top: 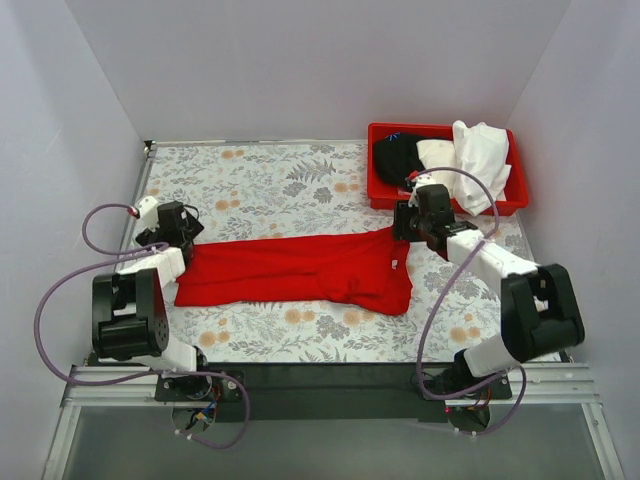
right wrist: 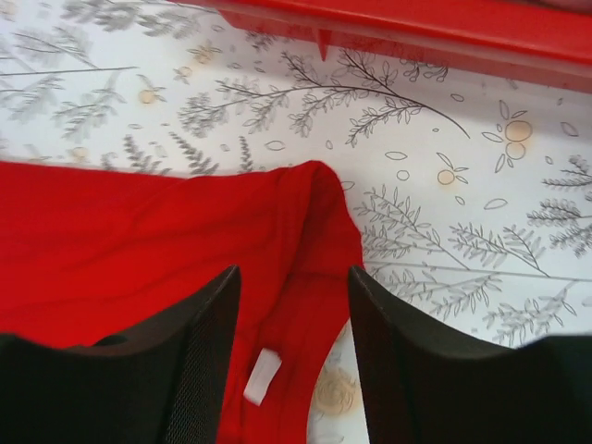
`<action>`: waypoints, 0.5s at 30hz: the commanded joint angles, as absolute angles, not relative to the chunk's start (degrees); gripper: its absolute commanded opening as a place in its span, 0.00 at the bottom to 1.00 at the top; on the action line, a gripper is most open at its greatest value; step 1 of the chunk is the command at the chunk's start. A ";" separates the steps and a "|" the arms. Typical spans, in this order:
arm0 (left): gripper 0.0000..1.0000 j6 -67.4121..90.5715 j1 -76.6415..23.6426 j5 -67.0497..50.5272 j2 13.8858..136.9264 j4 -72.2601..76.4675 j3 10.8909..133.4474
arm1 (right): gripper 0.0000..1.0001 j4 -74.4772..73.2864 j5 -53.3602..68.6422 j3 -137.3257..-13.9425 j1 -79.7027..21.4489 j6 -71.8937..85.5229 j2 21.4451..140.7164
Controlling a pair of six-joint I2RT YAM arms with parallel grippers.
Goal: Fold and stack the t-shirts
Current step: Fold the tshirt
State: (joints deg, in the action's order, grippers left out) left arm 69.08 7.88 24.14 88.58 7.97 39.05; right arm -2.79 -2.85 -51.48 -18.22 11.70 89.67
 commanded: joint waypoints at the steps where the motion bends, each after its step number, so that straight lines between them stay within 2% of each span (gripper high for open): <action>1: 0.82 66.90 2.83 29.25 81.83 9.06 39.72 | 0.47 -1.32 -2.29 -47.82 -19.86 11.51 80.17; 3: 0.83 65.92 -3.99 32.50 80.69 8.70 40.60 | 0.48 -2.37 -1.67 -46.15 -21.35 12.13 76.40; 8: 0.83 67.06 -15.97 31.46 79.37 6.51 41.66 | 0.48 -3.95 -2.90 -41.14 -28.28 14.15 73.39; 15: 0.79 71.71 -30.91 23.38 78.75 4.04 42.01 | 0.43 -3.34 -4.13 -39.99 -33.75 15.82 79.00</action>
